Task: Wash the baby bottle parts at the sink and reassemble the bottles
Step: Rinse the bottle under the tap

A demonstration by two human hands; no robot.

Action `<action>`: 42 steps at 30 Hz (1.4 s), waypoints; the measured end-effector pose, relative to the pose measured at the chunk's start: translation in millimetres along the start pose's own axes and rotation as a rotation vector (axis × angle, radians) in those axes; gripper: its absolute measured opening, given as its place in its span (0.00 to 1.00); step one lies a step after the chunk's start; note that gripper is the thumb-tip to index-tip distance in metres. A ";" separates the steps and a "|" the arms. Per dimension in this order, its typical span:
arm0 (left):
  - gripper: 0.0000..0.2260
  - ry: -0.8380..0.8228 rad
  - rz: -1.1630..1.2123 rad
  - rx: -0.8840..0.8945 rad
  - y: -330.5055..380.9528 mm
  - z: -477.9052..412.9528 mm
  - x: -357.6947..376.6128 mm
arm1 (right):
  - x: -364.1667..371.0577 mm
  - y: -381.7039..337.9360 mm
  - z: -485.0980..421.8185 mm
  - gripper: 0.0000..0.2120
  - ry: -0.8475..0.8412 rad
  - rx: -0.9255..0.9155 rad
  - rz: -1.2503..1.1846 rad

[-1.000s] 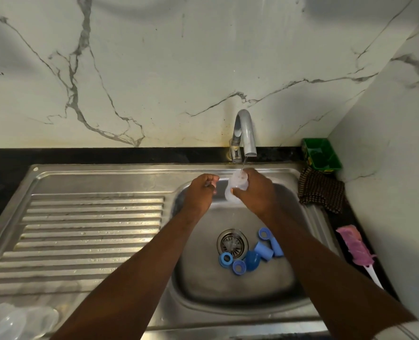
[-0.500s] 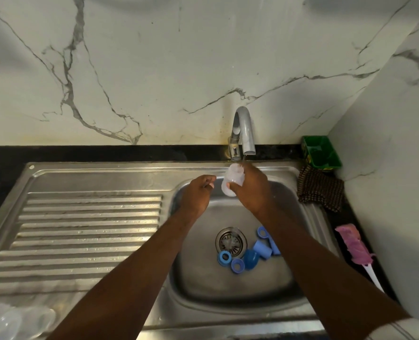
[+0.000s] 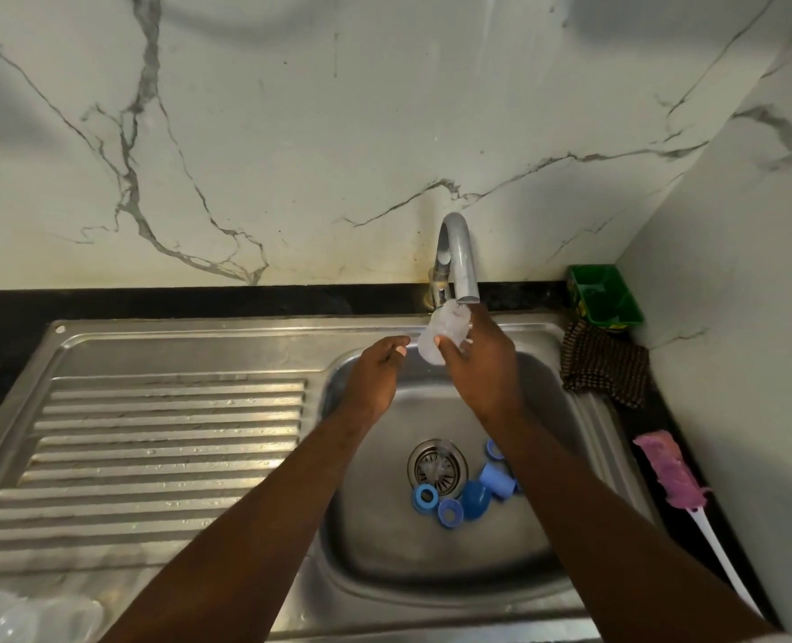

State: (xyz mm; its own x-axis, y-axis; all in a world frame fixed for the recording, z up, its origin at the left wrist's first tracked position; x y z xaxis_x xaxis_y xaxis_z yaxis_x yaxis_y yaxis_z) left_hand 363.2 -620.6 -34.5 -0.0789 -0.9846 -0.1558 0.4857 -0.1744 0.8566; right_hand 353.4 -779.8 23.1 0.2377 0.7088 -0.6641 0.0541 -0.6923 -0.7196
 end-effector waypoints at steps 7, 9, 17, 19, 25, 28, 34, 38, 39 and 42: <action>0.15 0.037 0.030 -0.052 2.5 -1.1 3.8 | 4.4 -0.4 2.9 0.27 -0.062 -0.024 -0.019; 0.15 0.049 0.035 -0.091 -1.1 -1.7 4.4 | 8.3 -0.1 3.0 0.26 -0.109 -0.018 -0.032; 0.11 0.075 0.109 -0.095 -8.1 -1.3 -2.1 | 14.3 10.6 -1.2 0.26 -0.182 0.033 -0.004; 0.12 0.017 0.097 -0.042 -6.9 -2.7 -0.4 | 7.6 10.8 -3.7 0.25 -0.073 0.027 -0.031; 0.15 0.015 0.109 -0.047 0.0 0.7 -0.3 | 16.5 11.2 -1.6 0.27 -0.200 -0.004 0.023; 0.16 -0.003 0.089 -0.059 2.9 -0.5 0.4 | 5.9 11.6 -0.8 0.26 -0.026 -0.003 -0.070; 0.08 0.009 0.111 -0.082 1.6 -5.6 9.0 | 6.2 18.1 6.0 0.27 -0.035 0.026 -0.032; 0.12 -0.070 0.087 -0.089 -2.3 -16.2 19.9 | 16.2 19.3 4.0 0.27 -0.178 0.024 0.040; 0.12 -0.065 0.078 -0.069 -2.9 -19.3 21.3 | 17.4 19.6 4.4 0.26 -0.168 0.025 0.031; 0.12 -0.069 0.112 -0.019 4.8 -19.9 21.9 | 8.7 16.8 1.1 0.27 -0.040 0.002 -0.053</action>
State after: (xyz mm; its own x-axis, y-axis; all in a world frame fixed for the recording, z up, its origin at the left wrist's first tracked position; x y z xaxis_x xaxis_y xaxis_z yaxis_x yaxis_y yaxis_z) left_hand 381.1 -642.9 -43.5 -0.0824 -0.9963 -0.0255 0.5111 -0.0642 0.8571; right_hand 355.3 -785.2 5.0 0.1952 0.7496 -0.6325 0.0640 -0.6533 -0.7544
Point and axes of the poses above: each hand's wrist, its own z-axis away from the middle knuckle, its own x-axis out of the palm, y = z × x, the point moved 7 cm from there along -z, towards the middle knuckle, and after that the axes turned 7 degrees about -x, right-handed, at the moved point
